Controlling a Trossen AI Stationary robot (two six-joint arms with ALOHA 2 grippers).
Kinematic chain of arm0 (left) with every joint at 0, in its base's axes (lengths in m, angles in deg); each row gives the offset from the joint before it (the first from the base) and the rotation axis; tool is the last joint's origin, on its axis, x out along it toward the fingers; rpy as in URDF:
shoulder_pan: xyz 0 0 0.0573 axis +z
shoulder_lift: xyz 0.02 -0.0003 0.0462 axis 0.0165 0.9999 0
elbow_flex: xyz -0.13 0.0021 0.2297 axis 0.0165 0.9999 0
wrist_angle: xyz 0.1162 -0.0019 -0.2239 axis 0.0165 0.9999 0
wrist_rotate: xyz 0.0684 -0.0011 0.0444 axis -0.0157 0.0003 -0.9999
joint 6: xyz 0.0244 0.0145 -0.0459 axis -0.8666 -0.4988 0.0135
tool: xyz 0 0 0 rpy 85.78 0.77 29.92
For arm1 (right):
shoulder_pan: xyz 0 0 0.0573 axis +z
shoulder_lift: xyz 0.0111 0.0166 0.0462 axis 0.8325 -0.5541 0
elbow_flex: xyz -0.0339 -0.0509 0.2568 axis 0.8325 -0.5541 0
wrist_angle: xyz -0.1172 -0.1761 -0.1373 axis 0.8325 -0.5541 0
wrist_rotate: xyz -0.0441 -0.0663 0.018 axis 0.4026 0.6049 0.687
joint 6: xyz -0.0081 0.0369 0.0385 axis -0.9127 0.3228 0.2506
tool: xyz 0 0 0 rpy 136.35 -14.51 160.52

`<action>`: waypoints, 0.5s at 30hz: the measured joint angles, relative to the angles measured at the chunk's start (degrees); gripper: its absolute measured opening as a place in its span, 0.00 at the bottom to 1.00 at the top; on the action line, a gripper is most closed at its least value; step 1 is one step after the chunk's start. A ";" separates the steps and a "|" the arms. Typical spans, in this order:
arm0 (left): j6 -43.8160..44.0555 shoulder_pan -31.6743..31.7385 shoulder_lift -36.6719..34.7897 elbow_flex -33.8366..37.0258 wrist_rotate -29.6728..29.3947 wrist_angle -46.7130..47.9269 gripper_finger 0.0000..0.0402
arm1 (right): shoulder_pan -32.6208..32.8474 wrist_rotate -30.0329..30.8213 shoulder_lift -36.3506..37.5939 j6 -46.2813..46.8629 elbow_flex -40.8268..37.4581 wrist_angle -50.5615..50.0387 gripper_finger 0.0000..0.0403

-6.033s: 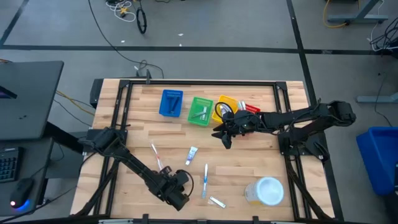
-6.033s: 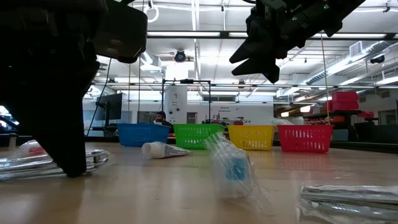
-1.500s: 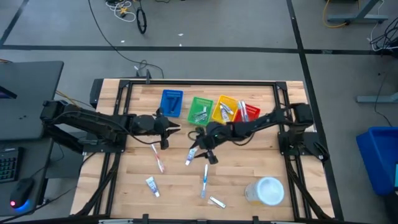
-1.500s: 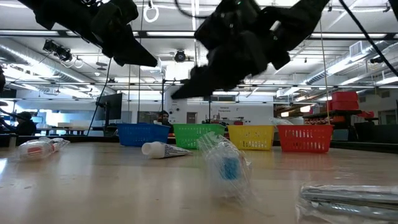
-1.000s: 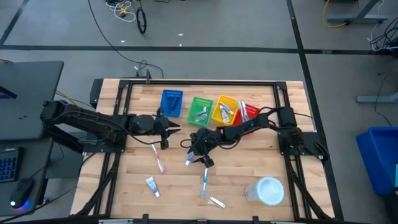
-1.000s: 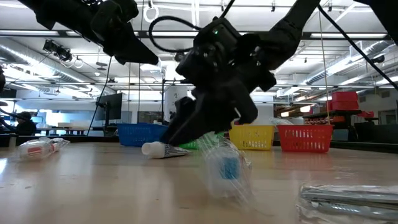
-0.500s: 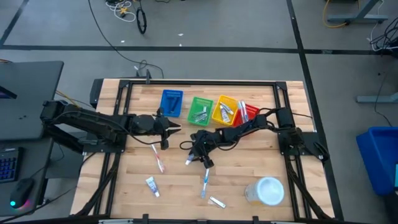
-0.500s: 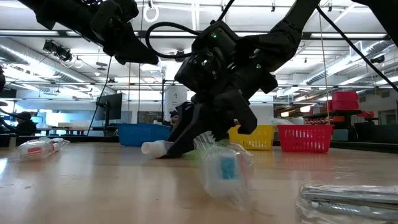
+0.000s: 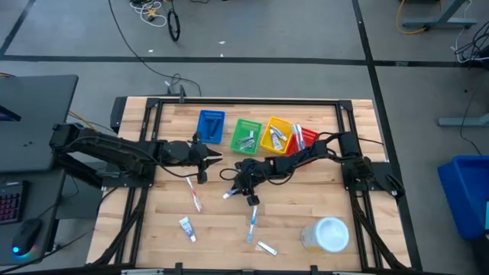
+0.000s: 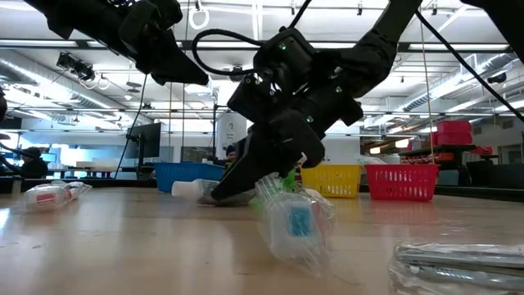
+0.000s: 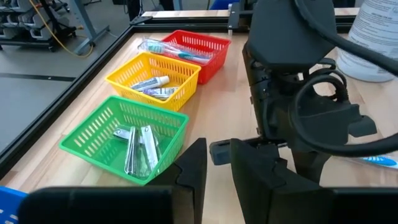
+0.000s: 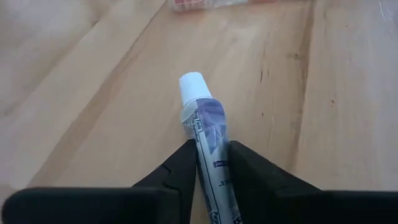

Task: Pick & Place Travel size toiletries
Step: Put the right white toothpaste into the yellow bin

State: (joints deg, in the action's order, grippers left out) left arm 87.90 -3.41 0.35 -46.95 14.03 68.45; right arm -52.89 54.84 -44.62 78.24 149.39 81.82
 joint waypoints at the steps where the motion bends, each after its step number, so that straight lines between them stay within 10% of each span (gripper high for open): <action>1: 0.00 0.00 0.00 0.00 0.00 0.00 0.20 | -0.02 0.00 0.20 0.43 -0.02 0.00 0.24; 9: 0.17 0.00 0.00 0.00 0.00 0.03 0.20 | -1.18 0.23 8.35 1.84 -0.07 -5.98 0.19; 15: 1.22 0.00 0.00 0.02 0.00 0.07 0.20 | -1.67 13.30 19.95 1.95 0.04 -24.05 0.19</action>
State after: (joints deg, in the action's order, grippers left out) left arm 89.12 -3.41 0.35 -46.93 14.03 68.52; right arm -54.56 68.15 -24.67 80.19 149.43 57.77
